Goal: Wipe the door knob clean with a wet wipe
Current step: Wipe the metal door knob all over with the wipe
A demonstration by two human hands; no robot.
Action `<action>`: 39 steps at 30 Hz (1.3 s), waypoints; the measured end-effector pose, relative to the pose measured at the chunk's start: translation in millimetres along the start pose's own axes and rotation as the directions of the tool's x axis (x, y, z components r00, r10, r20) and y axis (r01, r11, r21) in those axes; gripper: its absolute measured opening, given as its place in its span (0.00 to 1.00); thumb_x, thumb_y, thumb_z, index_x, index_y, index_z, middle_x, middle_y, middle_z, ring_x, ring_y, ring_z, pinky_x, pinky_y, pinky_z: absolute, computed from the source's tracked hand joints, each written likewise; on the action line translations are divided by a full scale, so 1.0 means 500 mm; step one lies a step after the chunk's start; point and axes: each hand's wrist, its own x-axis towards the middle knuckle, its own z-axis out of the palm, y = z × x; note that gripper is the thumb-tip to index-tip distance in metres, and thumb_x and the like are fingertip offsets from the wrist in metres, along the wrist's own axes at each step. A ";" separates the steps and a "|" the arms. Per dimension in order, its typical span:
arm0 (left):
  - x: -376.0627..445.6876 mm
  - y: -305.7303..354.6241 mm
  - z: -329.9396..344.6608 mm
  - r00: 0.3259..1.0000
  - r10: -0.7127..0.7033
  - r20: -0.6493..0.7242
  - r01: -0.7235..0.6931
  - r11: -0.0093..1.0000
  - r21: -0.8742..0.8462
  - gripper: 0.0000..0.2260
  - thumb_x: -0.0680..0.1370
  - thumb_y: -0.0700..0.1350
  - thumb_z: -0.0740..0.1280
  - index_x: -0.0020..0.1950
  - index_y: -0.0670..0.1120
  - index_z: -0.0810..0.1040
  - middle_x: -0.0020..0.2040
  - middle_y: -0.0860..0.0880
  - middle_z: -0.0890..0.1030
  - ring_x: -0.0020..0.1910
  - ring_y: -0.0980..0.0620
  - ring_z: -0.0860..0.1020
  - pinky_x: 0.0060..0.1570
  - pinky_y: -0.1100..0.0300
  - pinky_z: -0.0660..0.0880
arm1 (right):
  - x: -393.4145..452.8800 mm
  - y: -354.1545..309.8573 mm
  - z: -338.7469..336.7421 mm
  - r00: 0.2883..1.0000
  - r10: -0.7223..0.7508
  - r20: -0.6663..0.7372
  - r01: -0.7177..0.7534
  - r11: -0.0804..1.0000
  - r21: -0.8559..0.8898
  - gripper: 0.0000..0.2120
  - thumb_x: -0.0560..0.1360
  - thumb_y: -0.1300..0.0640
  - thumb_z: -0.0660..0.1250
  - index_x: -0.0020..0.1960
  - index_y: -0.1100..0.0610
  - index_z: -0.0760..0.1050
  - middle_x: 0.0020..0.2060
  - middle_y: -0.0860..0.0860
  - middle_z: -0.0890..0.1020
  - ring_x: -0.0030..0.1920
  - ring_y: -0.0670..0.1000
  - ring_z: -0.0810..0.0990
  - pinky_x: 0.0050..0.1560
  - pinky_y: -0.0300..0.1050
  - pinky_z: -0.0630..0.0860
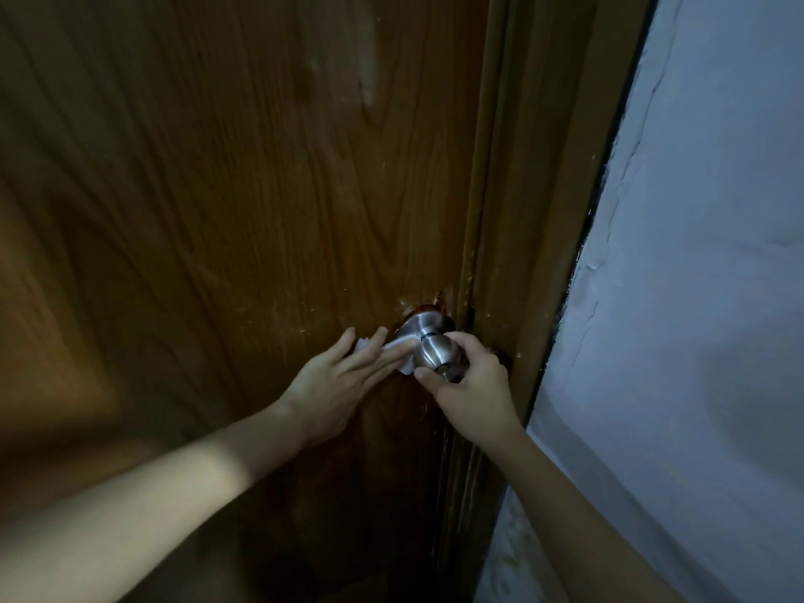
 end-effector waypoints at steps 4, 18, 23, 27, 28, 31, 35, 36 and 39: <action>0.001 0.012 0.012 0.989 0.110 0.094 -0.118 0.989 0.085 0.30 0.80 0.50 0.50 0.74 0.42 0.38 0.75 0.44 0.32 0.75 0.45 0.49 0.71 0.49 0.57 | 0.001 0.002 0.002 1.000 0.015 -0.012 -0.015 1.000 -0.024 0.20 0.69 0.58 0.72 0.59 0.55 0.72 0.42 0.43 0.78 0.40 0.35 0.76 0.36 0.26 0.71; -0.020 0.067 0.001 0.896 -0.440 -0.055 0.092 0.306 -0.948 0.22 0.76 0.36 0.62 0.69 0.48 0.68 0.58 0.48 0.77 0.52 0.58 0.72 0.50 0.73 0.68 | -0.074 0.037 0.052 0.853 0.502 0.143 -0.487 0.666 0.566 0.17 0.74 0.62 0.66 0.62 0.59 0.70 0.51 0.53 0.81 0.52 0.51 0.80 0.51 0.49 0.79; 0.001 0.125 -0.036 0.738 -0.631 0.241 0.133 -0.213 -0.968 0.14 0.78 0.41 0.62 0.63 0.47 0.72 0.48 0.55 0.80 0.46 0.64 0.79 0.42 0.75 0.74 | -0.073 0.037 0.093 0.878 0.478 0.030 -0.340 0.578 0.742 0.07 0.72 0.65 0.67 0.49 0.61 0.79 0.42 0.56 0.85 0.46 0.53 0.82 0.45 0.45 0.79; 0.023 0.124 -0.053 0.613 -0.649 0.451 0.169 -0.450 -0.877 0.15 0.75 0.42 0.66 0.61 0.46 0.72 0.49 0.54 0.81 0.41 0.63 0.81 0.36 0.71 0.76 | -0.038 0.041 0.101 0.709 0.664 -0.238 -0.214 0.524 0.824 0.06 0.71 0.70 0.67 0.47 0.64 0.77 0.39 0.56 0.82 0.42 0.52 0.82 0.38 0.39 0.81; 0.028 0.120 -0.056 0.592 -0.641 0.489 0.177 -0.489 -0.854 0.16 0.75 0.41 0.66 0.63 0.46 0.71 0.53 0.52 0.81 0.43 0.60 0.81 0.37 0.70 0.75 | -0.027 0.039 0.099 0.681 0.669 -0.298 -0.162 0.535 0.829 0.06 0.70 0.71 0.67 0.46 0.63 0.76 0.39 0.55 0.81 0.42 0.52 0.82 0.37 0.39 0.82; 0.032 0.103 -0.058 0.593 -0.610 0.526 0.171 -0.543 -0.822 0.18 0.75 0.38 0.65 0.65 0.47 0.70 0.57 0.51 0.80 0.47 0.57 0.81 0.42 0.66 0.76 | -0.008 0.033 0.101 0.685 0.625 -0.374 -0.075 0.571 0.817 0.09 0.70 0.71 0.67 0.43 0.59 0.77 0.38 0.52 0.80 0.43 0.49 0.81 0.38 0.36 0.80; 0.030 0.081 -0.058 0.687 -0.528 0.500 0.174 -0.548 -0.818 0.19 0.76 0.37 0.64 0.66 0.47 0.71 0.59 0.51 0.80 0.55 0.56 0.79 0.55 0.58 0.77 | -0.007 0.044 0.113 0.764 0.579 -0.285 -0.059 0.504 0.862 0.14 0.72 0.71 0.65 0.56 0.62 0.76 0.46 0.50 0.81 0.51 0.47 0.80 0.42 0.35 0.79; 0.031 0.078 -0.057 0.701 -0.520 0.489 0.176 -0.538 -0.825 0.18 0.76 0.37 0.63 0.66 0.47 0.71 0.60 0.51 0.80 0.56 0.56 0.78 0.56 0.59 0.76 | -0.007 0.046 0.117 0.794 0.549 -0.261 -0.061 0.499 0.865 0.14 0.73 0.71 0.63 0.55 0.60 0.77 0.48 0.50 0.81 0.52 0.47 0.79 0.44 0.35 0.78; 0.034 0.071 -0.054 0.679 -0.592 0.434 0.179 -0.439 -0.881 0.18 0.77 0.37 0.63 0.66 0.46 0.72 0.58 0.51 0.80 0.51 0.61 0.78 0.49 0.70 0.76 | -0.009 0.039 0.125 0.831 0.513 -0.216 -0.050 0.455 0.889 0.15 0.73 0.72 0.61 0.46 0.56 0.80 0.49 0.52 0.82 0.52 0.48 0.79 0.52 0.41 0.76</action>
